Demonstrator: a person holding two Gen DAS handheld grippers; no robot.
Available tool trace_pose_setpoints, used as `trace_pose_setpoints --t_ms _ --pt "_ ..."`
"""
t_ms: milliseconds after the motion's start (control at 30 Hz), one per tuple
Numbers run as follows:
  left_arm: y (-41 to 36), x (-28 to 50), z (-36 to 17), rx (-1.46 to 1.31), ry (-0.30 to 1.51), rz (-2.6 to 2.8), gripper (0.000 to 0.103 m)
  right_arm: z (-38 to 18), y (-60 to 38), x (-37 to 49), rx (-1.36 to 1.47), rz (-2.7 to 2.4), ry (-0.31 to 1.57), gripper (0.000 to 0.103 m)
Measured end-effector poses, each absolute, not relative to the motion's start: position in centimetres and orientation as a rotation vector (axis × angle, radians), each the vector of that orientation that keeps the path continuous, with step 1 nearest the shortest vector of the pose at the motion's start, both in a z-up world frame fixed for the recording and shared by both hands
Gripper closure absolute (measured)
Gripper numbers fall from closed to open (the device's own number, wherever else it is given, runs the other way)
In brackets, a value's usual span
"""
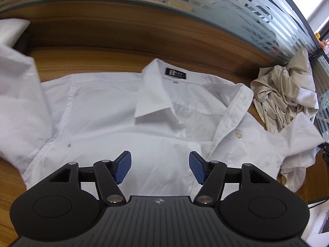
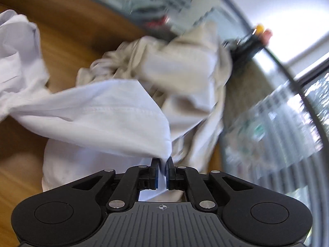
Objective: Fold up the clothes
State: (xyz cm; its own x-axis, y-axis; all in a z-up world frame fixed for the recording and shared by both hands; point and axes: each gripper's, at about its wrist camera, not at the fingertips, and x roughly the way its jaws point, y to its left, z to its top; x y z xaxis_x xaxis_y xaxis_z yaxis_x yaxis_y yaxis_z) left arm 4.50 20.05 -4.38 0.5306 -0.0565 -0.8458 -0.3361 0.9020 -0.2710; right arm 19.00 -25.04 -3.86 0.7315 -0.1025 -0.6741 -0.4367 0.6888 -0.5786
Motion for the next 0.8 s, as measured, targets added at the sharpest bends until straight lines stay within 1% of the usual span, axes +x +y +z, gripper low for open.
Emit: trace_pose_setpoints --t_ms 33,67,100,167,300,400,467,600,733,800 --pt "19.8 5.0 -4.3 -0.422 1.003 0.166 0.033 -3.6 -25.0 18.8 -0.781 0.221 0.762 0.084" --pt "19.6 5.7 -4.4 -0.412 1.002 0.162 0.033 -3.4 -25.0 18.6 -0.757 0.234 0.78 0.074" --pt "19.5 6.3 -4.4 -0.402 1.001 0.159 0.033 -3.1 -25.0 18.4 -0.733 0.247 0.798 0.072" --pt "19.2 7.7 -4.6 -0.383 0.999 0.154 0.033 -2.6 -25.1 18.0 -0.684 0.273 0.834 0.072" --pt "19.0 10.7 -5.2 -0.374 0.998 0.143 0.033 -1.6 -25.0 17.2 -0.579 0.329 0.902 0.068" --pt "19.0 12.9 -5.5 -0.426 0.996 0.118 0.033 -0.8 -23.8 18.5 -0.435 0.439 0.914 0.064" --pt "18.9 14.2 -5.5 -0.476 0.989 0.088 0.031 -1.1 -22.7 19.8 -0.359 0.492 0.922 0.063" --pt "18.1 17.2 -5.8 -0.504 0.979 0.032 0.029 -3.1 -20.0 23.0 -0.24 0.565 0.949 0.06" --pt "17.2 20.1 -7.8 -0.423 1.028 -0.031 0.029 -6.1 -16.6 25.5 -0.224 0.623 0.984 0.059" --pt "16.7 21.2 -8.8 -0.395 1.05 -0.077 0.031 -7.8 -15.2 26.7 -0.222 0.645 1.005 0.059"
